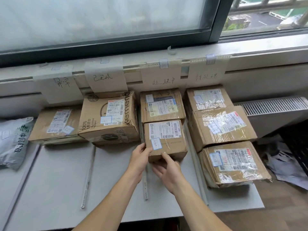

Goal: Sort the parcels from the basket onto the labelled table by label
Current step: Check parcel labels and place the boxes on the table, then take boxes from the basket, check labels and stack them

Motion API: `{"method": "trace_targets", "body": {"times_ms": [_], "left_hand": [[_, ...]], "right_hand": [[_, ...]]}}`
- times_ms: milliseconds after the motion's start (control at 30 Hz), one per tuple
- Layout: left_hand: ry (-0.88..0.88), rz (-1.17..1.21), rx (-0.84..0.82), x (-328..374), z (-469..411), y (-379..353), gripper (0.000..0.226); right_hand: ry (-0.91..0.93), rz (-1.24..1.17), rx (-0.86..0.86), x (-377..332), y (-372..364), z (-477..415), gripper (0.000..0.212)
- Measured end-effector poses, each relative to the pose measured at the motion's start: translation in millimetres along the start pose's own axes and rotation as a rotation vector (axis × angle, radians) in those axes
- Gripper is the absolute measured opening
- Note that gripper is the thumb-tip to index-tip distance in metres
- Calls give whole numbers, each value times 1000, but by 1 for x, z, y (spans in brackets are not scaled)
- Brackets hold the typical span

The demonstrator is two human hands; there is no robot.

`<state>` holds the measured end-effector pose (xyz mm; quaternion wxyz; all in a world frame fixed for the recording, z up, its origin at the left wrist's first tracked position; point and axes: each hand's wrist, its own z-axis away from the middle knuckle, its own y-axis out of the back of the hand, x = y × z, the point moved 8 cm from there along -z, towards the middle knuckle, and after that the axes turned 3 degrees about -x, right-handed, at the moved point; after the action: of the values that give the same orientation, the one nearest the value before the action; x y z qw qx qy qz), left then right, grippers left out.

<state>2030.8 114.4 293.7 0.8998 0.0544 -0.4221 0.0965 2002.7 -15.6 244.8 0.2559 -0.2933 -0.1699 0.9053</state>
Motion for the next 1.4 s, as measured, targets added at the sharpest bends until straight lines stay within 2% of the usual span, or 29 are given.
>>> {"method": "trace_targets", "body": {"times_ms": [133,333,500,700,833,1133,1400], "left_hand": [[7,-24,-6,1,13,2,23],[9,-110,39,-3,45,28,51],[12,-86,123,-11,76,79,47],[-34,17,200,-18,114,159,42],[-85,117,254,-32,146,238,43],[-155,369,363,-97,234,453,30],[-176,535,452,-135,283,577,27]], "right_hand": [[-22,17,21,-5,-1,4,58],[-79,62,52,5,-3,22,48],[-92,147,20,24,-28,43,29],[-59,255,-83,63,-87,68,28],[-56,359,-194,122,-146,90,30],[-56,680,-378,320,-276,164,27],[-115,798,-451,434,-356,198,26]]}}
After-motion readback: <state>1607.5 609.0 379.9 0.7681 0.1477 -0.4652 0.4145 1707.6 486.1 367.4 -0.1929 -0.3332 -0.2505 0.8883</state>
